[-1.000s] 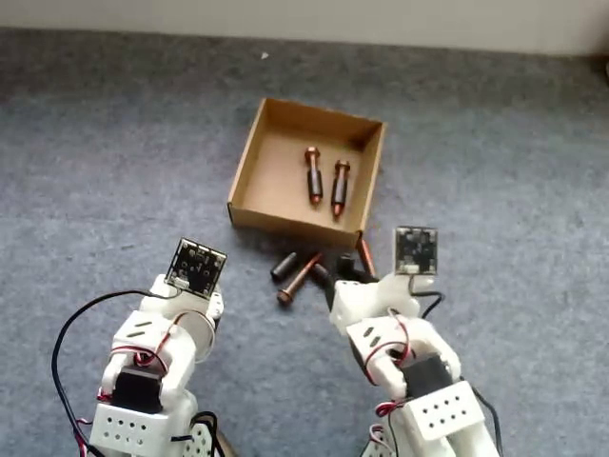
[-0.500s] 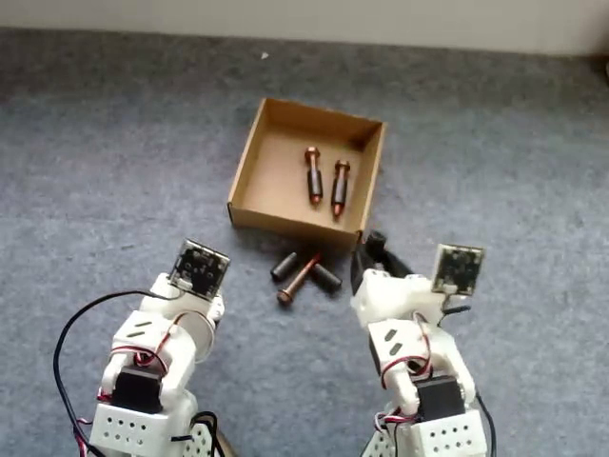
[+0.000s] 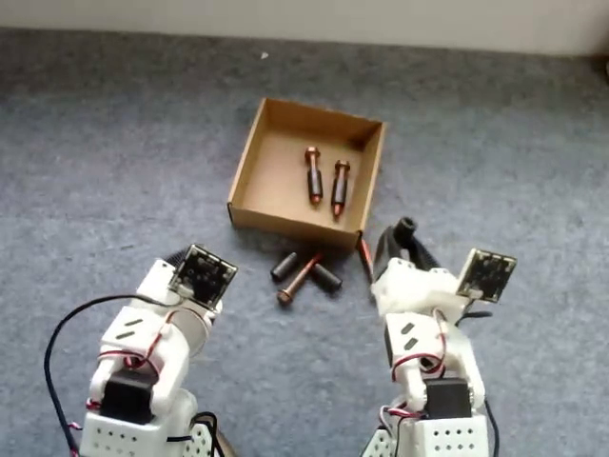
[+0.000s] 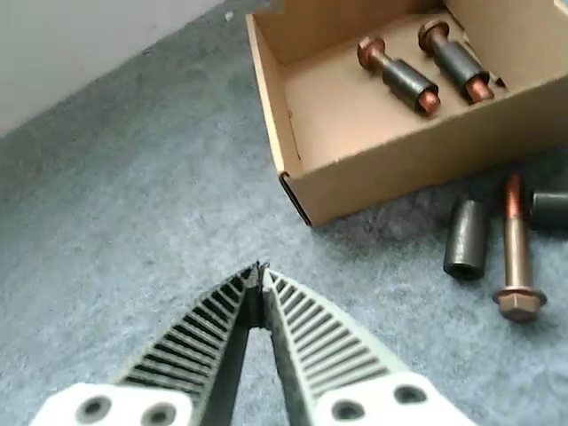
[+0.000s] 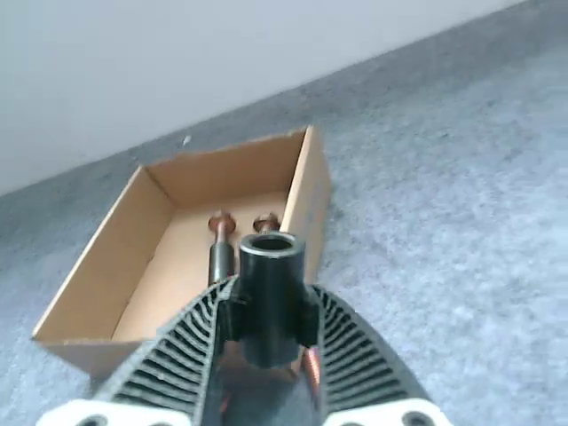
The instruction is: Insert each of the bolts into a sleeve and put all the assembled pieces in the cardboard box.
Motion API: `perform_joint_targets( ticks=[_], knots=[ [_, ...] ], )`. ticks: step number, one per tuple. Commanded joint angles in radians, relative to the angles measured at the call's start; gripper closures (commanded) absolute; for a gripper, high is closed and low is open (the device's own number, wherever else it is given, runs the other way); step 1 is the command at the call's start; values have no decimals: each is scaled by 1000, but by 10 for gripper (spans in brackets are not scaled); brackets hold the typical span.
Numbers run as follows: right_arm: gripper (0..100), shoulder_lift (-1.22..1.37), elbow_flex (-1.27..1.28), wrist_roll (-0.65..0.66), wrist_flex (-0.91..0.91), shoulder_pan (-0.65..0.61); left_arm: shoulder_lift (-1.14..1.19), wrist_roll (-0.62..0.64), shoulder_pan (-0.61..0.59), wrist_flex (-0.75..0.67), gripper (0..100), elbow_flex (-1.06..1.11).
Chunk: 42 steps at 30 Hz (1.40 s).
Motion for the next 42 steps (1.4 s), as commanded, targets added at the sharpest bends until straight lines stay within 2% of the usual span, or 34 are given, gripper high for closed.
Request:
perform_joint_targets(
  ticks=[1, 9, 12, 21, 27, 31, 34, 38, 42],
  knots=[
    [994, -30, 71, -9, -36, 48, 2, -5, -5, 18, 992, -101],
    [994, -30, 71, -9, -36, 51, 7, -5, -8, 150, 992, -217],
    [994, -30, 71, -9, -36, 51, 93, -5, -10, 172, 992, -274],
    [994, -30, 71, -8, -36, 51, 723, -3, -16, 175, 902, -521],
    [994, -30, 71, -5, -36, 51, 1093, -14, -150, 175, 894, -705],
    [994, -30, 71, -3, -36, 51, 1311, -166, -252, 175, 812, -828],
    [994, -30, 71, -3, -36, 51, 1458, -229, -306, 184, 810, -909],
    [994, -30, 71, -2, -36, 51, 1609, -279, -315, 310, 811, -1015],
    [994, -30, 71, -2, -36, 51, 1666, -304, -283, 425, 811, -1076]
  ],
)
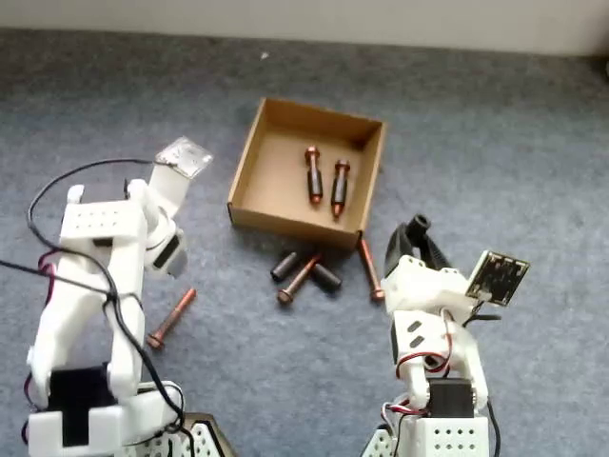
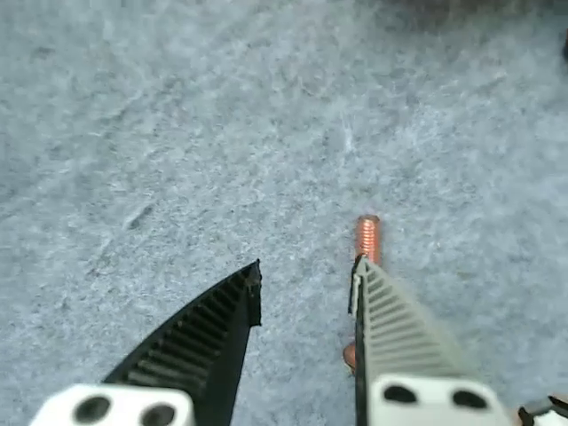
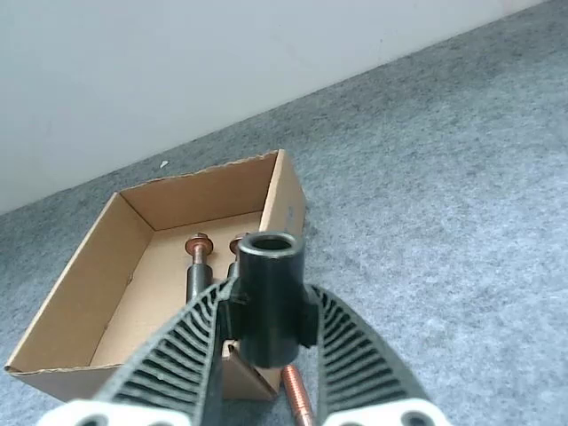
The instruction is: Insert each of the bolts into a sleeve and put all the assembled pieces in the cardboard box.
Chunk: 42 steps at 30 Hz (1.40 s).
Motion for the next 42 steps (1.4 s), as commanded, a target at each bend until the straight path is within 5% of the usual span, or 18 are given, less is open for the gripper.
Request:
perform_joint_targets(
  ticks=[1, 7, 19, 31, 42],
  knots=[
    [994, -30, 71, -2, -30, 15, 22, -18, 31, 81, 811, -65],
    [994, -30, 71, -2, -30, 15, 31, -18, 82, 66, 811, 15],
    [994, -30, 71, -2, -30, 15, 33, 44, 120, -221, 813, 288],
    [994, -30, 71, -2, -30, 15, 24, 46, 131, -276, 994, 318],
    [994, -30, 71, -2, -30, 15, 19, 138, 355, -276, 994, 180]
  ],
)
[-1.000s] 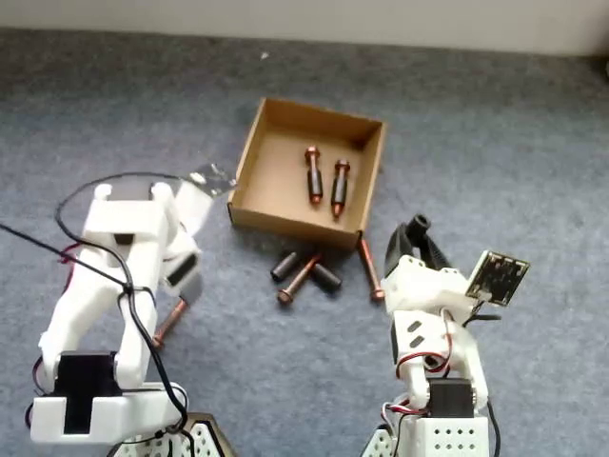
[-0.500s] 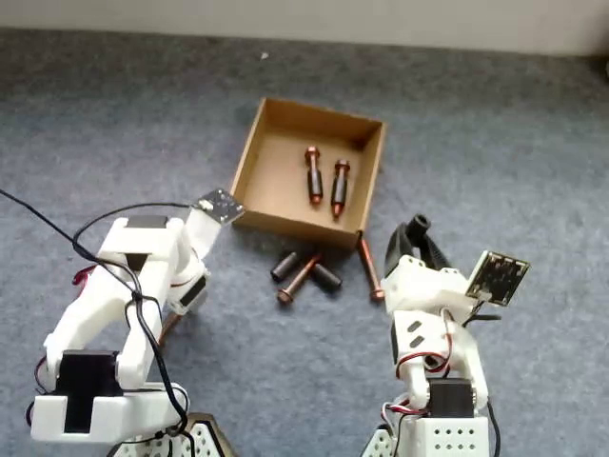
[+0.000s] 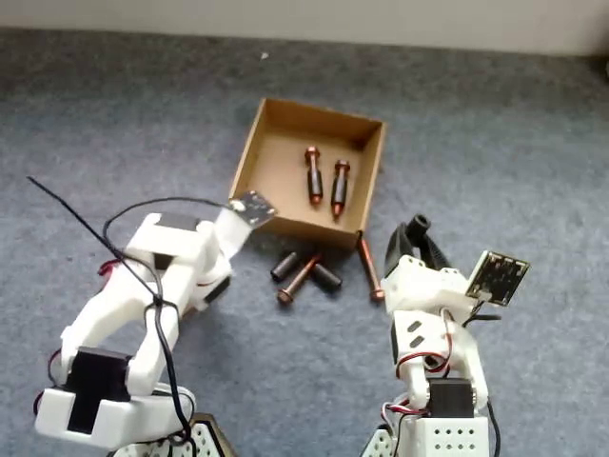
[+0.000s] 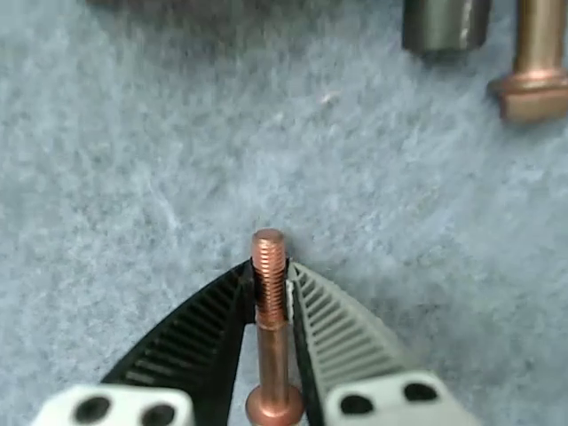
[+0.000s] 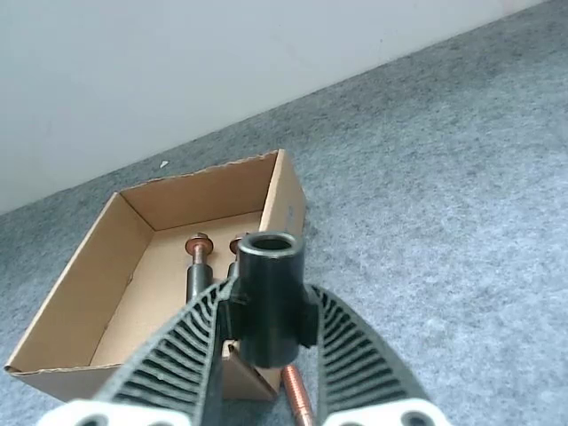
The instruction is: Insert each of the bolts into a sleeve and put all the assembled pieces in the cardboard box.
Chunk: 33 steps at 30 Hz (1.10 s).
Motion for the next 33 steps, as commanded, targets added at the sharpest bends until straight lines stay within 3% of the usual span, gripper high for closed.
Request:
perform_joint_targets(
  ticks=[1, 6, 17, 24, 29, 33],
  knots=[
    [994, -30, 71, -2, -30, 15, -18, 40, 62, -8, 994, -96],
    [994, -30, 71, -2, -30, 15, -18, 29, 67, -11, 995, -139],
    [994, -30, 71, 0, -30, 15, -18, -546, 61, -8, 995, -139],
    [994, -30, 71, 0, -30, 16, -61, -775, 67, 9, 995, -131],
    [994, -30, 70, 0, -30, 16, -154, -961, 79, 137, 995, -119],
    [994, -30, 68, 0, -30, 16, -193, -1023, 97, 224, 987, -119]
  ],
)
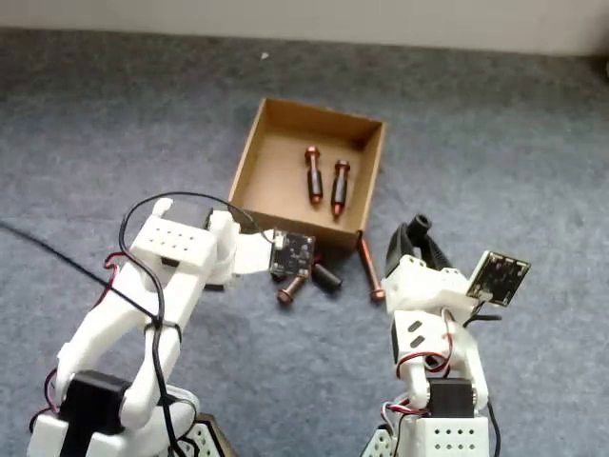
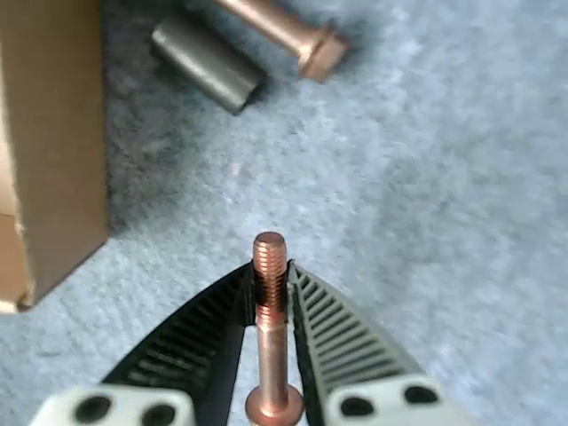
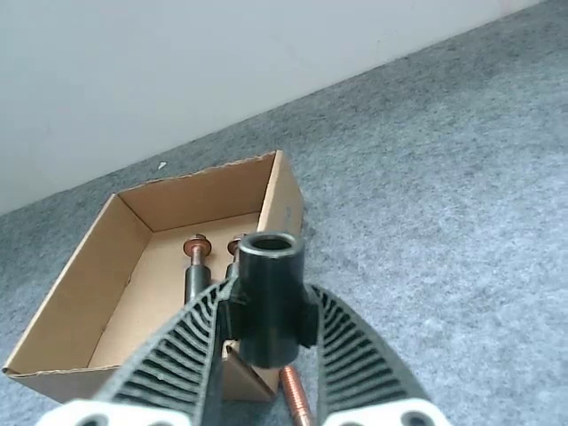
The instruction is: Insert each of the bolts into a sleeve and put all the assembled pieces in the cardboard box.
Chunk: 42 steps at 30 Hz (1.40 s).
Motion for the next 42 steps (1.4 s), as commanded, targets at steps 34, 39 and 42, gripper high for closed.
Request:
perform_joint_targets(
  ticks=[34, 39, 42],
  knots=[
    [994, -30, 71, 0, -30, 12, -232, 1266, 13, 242, 913, -61],
    [994, -30, 71, 0, -30, 12, -232, 1452, -27, 244, 915, -58],
    [994, -30, 71, 0, -30, 12, -232, 1487, -45, 252, 916, -36]
  ],
)
